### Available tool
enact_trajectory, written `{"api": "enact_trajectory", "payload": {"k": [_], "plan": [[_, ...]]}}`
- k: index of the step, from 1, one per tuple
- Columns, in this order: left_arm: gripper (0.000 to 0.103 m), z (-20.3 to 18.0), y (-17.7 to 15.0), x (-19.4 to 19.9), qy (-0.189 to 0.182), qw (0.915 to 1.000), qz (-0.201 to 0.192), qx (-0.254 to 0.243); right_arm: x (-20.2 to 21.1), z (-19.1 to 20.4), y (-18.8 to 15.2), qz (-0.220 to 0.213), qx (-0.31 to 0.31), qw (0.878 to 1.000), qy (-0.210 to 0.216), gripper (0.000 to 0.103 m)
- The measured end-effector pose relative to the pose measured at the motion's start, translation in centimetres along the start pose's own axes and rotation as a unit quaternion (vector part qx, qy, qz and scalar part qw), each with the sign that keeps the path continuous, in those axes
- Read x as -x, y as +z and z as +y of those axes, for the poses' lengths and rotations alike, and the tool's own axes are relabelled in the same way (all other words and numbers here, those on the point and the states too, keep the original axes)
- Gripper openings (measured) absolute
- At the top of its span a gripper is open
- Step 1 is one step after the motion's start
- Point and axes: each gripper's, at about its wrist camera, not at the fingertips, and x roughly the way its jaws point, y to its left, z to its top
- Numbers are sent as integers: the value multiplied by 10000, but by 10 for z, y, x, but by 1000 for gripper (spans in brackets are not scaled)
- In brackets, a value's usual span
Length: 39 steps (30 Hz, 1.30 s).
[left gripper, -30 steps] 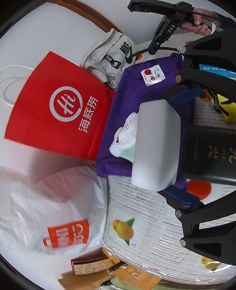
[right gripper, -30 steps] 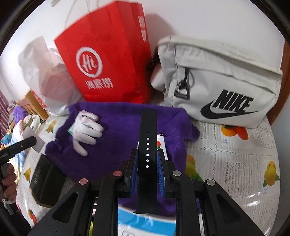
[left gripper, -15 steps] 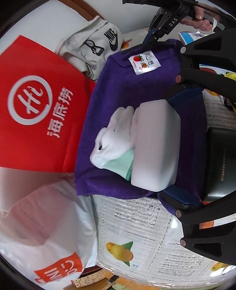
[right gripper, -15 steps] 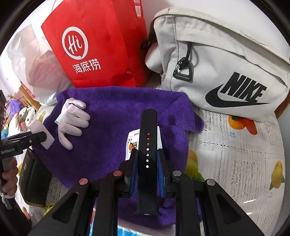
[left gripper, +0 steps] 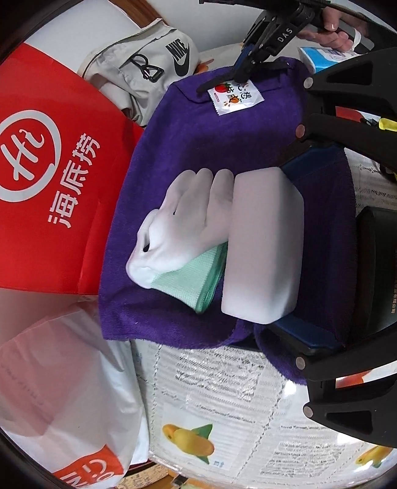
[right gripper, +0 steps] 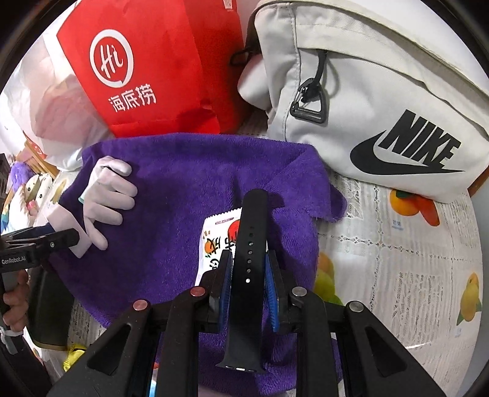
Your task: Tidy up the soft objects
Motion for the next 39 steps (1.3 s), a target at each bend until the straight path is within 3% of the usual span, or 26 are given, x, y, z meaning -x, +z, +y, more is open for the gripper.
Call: {"api": "enact_trajectory", "payload": {"k": [2,4,14,17,19,24,28,34,39], "plan": [[88,3,0,0,-34,10000,-5,33,1,2,1,-20,32,10000,-3,33],[93,2,0,2,-84,10000,-26,32,5,3,1,-101,64,9999,-61,54],[93,14,-10,41,-132,9989,-434,149,50,20,-12,-530,117,9984,-124,57],[93,17,-19,61,-176,9972,-712,143,72,34,-26,-687,159,9975,26,61],[93,19,-26,74,-258,9958,-866,139,85,49,-39,-776,230,9966,175,71],[93,28,-47,96,-196,9949,-983,90,104,91,-75,-790,573,9943,425,72],[93,39,-69,108,33,9947,-1023,51,108,124,-106,-725,933,9907,678,86],[93,63,-104,126,184,9929,-1176,16,96,170,-143,-504,1439,9849,817,86],[93,78,-130,128,145,9931,-1162,34,73,190,-157,-322,1607,9847,585,87]]}}
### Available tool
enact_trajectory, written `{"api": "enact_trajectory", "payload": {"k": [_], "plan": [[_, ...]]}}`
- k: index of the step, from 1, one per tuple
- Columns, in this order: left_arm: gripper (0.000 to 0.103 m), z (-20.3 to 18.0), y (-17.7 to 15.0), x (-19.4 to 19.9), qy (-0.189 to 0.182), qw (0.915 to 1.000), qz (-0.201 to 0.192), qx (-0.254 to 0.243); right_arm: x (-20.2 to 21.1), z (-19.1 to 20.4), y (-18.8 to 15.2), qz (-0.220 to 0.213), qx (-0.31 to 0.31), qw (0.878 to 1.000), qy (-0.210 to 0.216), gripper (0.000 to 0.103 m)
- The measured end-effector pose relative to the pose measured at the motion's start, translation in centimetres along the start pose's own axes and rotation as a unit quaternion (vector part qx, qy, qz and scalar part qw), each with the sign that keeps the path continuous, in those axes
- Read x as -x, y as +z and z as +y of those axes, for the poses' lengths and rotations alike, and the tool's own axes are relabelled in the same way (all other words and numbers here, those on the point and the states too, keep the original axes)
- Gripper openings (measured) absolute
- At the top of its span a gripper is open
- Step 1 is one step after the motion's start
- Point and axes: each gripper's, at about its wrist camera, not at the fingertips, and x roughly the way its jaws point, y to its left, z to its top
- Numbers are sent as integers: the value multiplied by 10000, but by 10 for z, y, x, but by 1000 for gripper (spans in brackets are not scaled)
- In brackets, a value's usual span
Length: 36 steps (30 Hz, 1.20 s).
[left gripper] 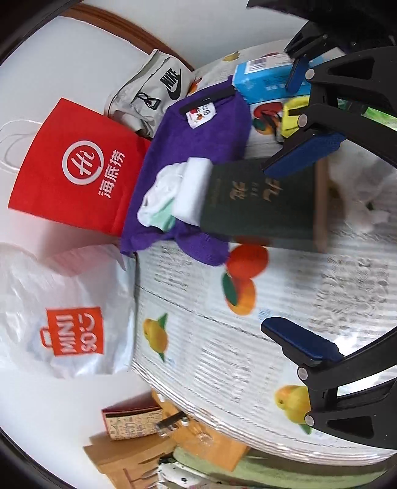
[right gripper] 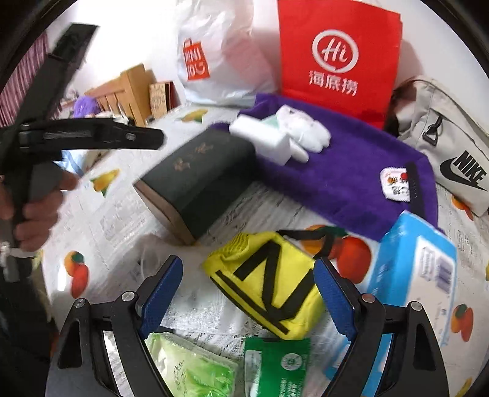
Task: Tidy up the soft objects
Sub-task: 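Grasp the yellow-black pouch with the right tool while the left tool moves over the dark green box, then grasp the white fluffy mesh item with the left tool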
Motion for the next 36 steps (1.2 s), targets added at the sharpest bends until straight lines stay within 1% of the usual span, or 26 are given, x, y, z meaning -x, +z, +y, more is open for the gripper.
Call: {"api": "enact_trajectory", "payload": {"k": [4,5,6,8,9,10,11,12,13,16,17,22,26,30,34,36], "plan": [[93,15,-11,2,-50,9999,7,108,-24,5,-4,367,230,9985,-328,87],[93,18,-13,2,-70,9999,10,120,-27,5,-4,393,268,9980,-419,87],[93,20,-15,2,-74,9999,10,129,-30,5,-4,421,274,9975,-503,87],[93,26,-18,2,-110,9998,15,183,-37,0,-4,502,162,9972,-537,87],[93,27,-19,2,-138,9997,26,200,-39,-3,-3,533,69,9970,-553,82],[93,29,-20,1,-162,9996,38,221,-39,-7,-2,562,-64,9974,-452,74],[93,31,-21,1,-186,9995,54,241,-39,-11,-1,571,-208,9977,-315,71],[93,32,-22,0,-202,9994,70,255,-36,-15,0,542,-366,9976,-213,62],[93,33,-24,0,-206,9994,83,272,-33,-18,1,497,-475,9975,-159,49],[93,38,-28,-1,-228,9991,130,346,-20,-21,5,387,-574,9975,-169,35],[93,39,-29,-1,-242,9989,142,363,-14,-20,6,319,-572,9977,-165,33],[93,40,-37,2,-225,9989,178,382,14,-22,10,-67,-792,9968,-88,27],[93,38,-45,5,-263,9985,235,421,35,-24,13,-339,-930,9951,-47,24],[92,32,-55,7,-295,9986,263,353,60,-17,6,-548,-923,9942,-71,24],[91,22,-69,10,-374,9985,302,262,92,-4,-7,-813,-795,9935,-63,24],[91,17,-77,11,-349,9988,304,184,107,2,-15,-927,-767,9927,-68,24]]}}
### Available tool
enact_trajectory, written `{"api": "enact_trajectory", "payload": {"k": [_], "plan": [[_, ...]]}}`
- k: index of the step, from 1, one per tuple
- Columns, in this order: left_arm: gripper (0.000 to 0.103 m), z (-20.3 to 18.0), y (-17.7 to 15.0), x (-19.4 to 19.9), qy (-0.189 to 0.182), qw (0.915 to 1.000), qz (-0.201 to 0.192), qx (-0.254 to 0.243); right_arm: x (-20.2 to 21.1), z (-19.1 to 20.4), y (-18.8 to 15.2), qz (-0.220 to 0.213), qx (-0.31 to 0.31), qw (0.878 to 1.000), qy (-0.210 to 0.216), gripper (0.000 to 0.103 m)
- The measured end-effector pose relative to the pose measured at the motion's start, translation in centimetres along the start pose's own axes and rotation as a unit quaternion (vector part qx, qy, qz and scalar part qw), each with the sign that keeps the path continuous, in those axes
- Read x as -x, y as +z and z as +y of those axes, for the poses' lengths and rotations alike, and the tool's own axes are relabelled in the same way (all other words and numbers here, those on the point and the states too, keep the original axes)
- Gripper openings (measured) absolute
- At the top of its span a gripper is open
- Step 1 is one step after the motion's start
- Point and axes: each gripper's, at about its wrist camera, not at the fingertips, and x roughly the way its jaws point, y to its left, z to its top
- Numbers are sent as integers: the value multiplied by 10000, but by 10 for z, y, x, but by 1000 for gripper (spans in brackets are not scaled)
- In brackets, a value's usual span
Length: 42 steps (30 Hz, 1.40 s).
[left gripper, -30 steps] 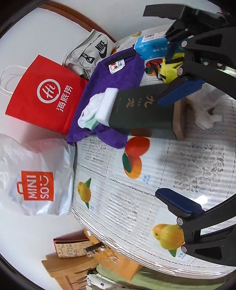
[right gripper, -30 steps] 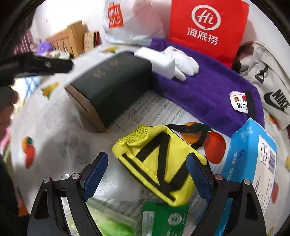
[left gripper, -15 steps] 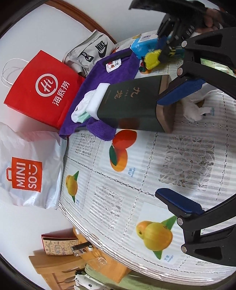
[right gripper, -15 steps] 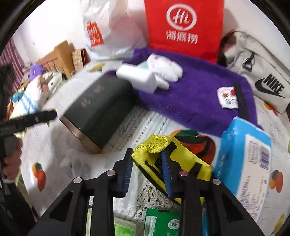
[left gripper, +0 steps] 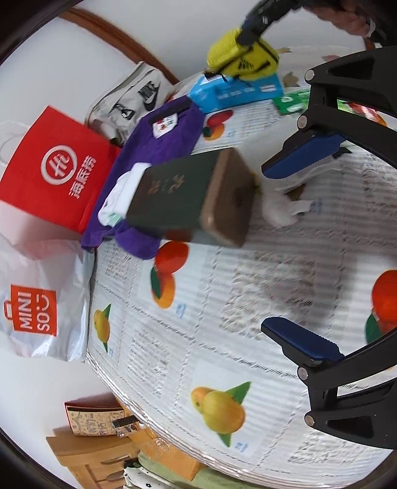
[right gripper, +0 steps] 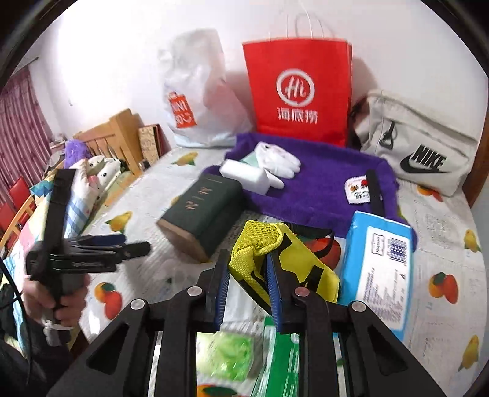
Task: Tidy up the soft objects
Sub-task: 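Grasp the white fluffy mesh item with the left tool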
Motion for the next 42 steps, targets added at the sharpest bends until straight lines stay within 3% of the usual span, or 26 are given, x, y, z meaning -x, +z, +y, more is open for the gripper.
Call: {"api": "enact_trajectory", "payload": {"k": [7,14,20,24,30,36,38,39,40,42], "plan": [[85,-10,-20,-9,413,9979,-69,-485,45,10,-30,-171,127,9997,-84,24],[84,-24,-24,-22,296,9951,-187,-919,63,-7,-72,143,151,9974,-687,24],[59,-39,-25,-37,566,9874,-263,-1457,40,-33,-108,659,67,9923,-1044,24],[20,-43,-26,-37,428,9864,-300,-1558,22,-39,-122,817,187,9902,-1119,25],[18,-27,-35,-16,475,9900,-285,-1298,16,-33,-133,817,400,9900,-1076,30],[19,-6,-41,-8,571,9931,-172,-1006,28,-29,-135,636,357,9925,-982,51],[31,-4,-40,-6,399,9941,-237,-982,34,-30,-135,532,284,9935,-964,61],[46,-4,-38,-8,430,9941,-225,-975,38,-31,-135,491,248,9936,-983,70],[55,-5,-38,-8,486,9936,-256,-988,41,-33,-136,433,222,9936,-1022,76],[55,-7,-36,-11,585,9920,-341,-1062,46,-36,-137,339,189,9928,-1135,82]]}}
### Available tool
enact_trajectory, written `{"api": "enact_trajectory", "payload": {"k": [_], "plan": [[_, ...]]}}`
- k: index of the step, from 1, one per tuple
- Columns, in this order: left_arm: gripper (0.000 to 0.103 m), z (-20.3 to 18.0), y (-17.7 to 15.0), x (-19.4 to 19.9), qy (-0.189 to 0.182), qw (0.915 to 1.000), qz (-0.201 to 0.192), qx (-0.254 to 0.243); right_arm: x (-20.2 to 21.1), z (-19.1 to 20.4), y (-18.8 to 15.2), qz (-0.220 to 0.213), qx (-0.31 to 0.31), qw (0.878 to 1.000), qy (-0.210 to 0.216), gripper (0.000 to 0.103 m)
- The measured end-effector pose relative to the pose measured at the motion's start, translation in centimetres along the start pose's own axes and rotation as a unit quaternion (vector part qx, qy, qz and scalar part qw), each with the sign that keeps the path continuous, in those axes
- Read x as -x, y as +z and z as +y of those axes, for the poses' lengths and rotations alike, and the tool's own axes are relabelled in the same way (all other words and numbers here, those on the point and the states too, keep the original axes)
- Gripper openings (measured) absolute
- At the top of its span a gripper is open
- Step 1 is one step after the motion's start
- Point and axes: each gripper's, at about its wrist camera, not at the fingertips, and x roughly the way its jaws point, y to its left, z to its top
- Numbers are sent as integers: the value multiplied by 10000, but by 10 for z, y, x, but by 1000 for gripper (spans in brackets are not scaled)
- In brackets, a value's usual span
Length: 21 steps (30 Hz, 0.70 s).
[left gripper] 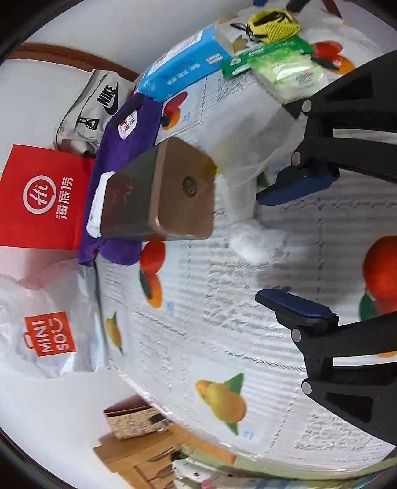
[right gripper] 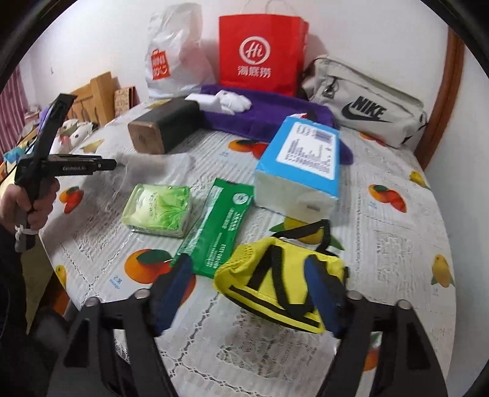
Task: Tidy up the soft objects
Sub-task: 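Grasp the white fluffy mesh item with the left tool, then carry the white item and yellow pouch onto the purple towel and open both tools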
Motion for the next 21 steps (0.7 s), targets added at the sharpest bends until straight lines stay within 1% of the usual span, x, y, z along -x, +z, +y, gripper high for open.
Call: {"api": "enact_trajectory", "payload": {"k": [1,2,4,6,7,8,9,10,11,12,13,14,16,17,18,19,20,21], "plan": [[55,0,1,-2,22,10000,18,-24,1,-3,-1,-33,-39,10000,-69,86],[55,-1,3,-5,27,10000,33,-40,0,-6,-1,-36,-82,9999,-122,87],[55,-1,6,-12,88,9999,31,-55,-3,-14,-1,1,-254,9993,-267,87],[55,-1,8,-16,125,9999,2,-77,-9,-24,-2,50,-490,9983,-310,87],[52,-1,9,-18,129,9999,2,-95,-12,-31,-2,75,-637,9973,-346,87],[47,-1,9,-18,115,9999,-32,-115,-15,-37,-3,110,-781,9963,-354,87],[31,-2,9,-18,90,9999,-35,-136,-18,-42,-4,149,-892,9953,-355,87],[26,-2,10,-19,103,9998,-21,-154,-22,-48,-5,199,-1059,9936,-333,87],[25,-2,10,-19,105,9998,-24,-165,-26,-53,-7,248,-1189,9920,-331,86],[23,-3,10,-19,114,9997,-30,-199,-29,-58,-8,306,-1326,9902,-316,83],[23,-3,9,-18,138,9996,-31,-226,-33,-63,-10,354,-1440,9886,-254,77],[23,-3,9,-17,142,9997,-39,-213,-37,-67,-12,397,-1523,9873,-207,73],[23,-3,8,-16,122,9998,-51,-164,-46,-72,-17,526,-1633,9850,-155,58],[23,-3,7,-15,133,9998,-54,-112,-49,-73,-19,539,-1652,9847,-156,57],[23,-2,7,-15,142,9999,-59,-71,-51,-74,-20,500,-1668,9846,-161,51],[23,-1,7,-14,144,9999,-60,-33,-50,-74,-21,464,-1694,9843,-171,37],[23,-1,7,-13,135,9999,-54,7,-49,-76,-20,437,-1735,9837,-187,30],[23,0,7,-11,106,9999,-56,37,-47,-79,-20,405,-1805,9827,-103,30]]}}
